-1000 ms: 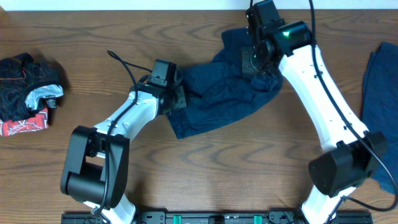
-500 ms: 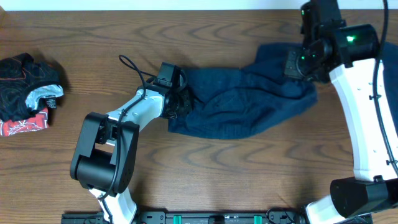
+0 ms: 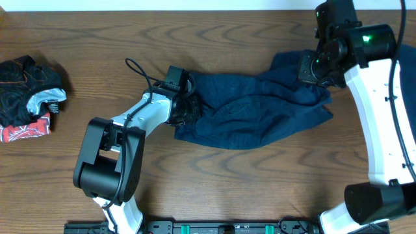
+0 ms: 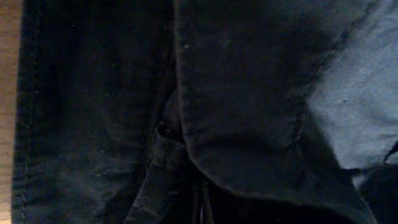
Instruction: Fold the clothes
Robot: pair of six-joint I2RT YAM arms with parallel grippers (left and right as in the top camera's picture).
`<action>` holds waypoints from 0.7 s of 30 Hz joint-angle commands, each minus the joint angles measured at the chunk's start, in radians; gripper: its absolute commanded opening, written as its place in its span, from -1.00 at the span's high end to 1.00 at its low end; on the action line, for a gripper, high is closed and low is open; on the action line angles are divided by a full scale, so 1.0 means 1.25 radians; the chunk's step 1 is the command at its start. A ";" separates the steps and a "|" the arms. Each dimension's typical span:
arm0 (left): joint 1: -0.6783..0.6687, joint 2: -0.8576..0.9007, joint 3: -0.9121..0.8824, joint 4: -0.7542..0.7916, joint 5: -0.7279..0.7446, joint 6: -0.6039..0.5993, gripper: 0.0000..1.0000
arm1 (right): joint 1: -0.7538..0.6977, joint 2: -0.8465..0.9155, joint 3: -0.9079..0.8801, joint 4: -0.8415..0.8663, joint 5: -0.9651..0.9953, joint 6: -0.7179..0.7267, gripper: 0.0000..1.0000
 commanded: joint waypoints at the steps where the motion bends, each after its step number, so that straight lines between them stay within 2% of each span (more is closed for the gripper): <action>1: -0.004 0.023 -0.009 -0.021 -0.017 0.005 0.88 | -0.036 0.044 -0.016 -0.011 0.026 0.034 0.97; 13: -0.004 0.023 -0.009 -0.028 -0.017 0.007 0.88 | -0.106 0.171 -0.116 0.012 0.122 0.082 0.97; 14: -0.004 0.023 -0.009 -0.028 -0.017 0.007 0.88 | -0.110 0.179 -0.116 0.012 0.122 0.082 0.86; 15: -0.004 0.023 -0.009 -0.029 -0.018 0.007 0.85 | -0.118 0.190 -0.116 0.010 0.123 0.081 0.31; 16: -0.004 0.023 -0.009 -0.030 -0.018 0.007 0.88 | -0.126 0.198 -0.116 0.009 0.126 0.079 -0.33; 18: -0.004 0.023 -0.009 -0.033 -0.020 0.007 0.88 | -0.150 0.214 -0.116 0.009 0.124 0.066 -0.68; 19: -0.004 0.023 -0.009 -0.035 -0.021 0.007 0.88 | -0.163 0.218 -0.116 0.009 0.124 0.065 -0.96; 21: -0.004 0.023 -0.009 -0.039 -0.023 0.007 0.88 | -0.194 0.219 -0.117 0.010 0.124 0.053 -0.99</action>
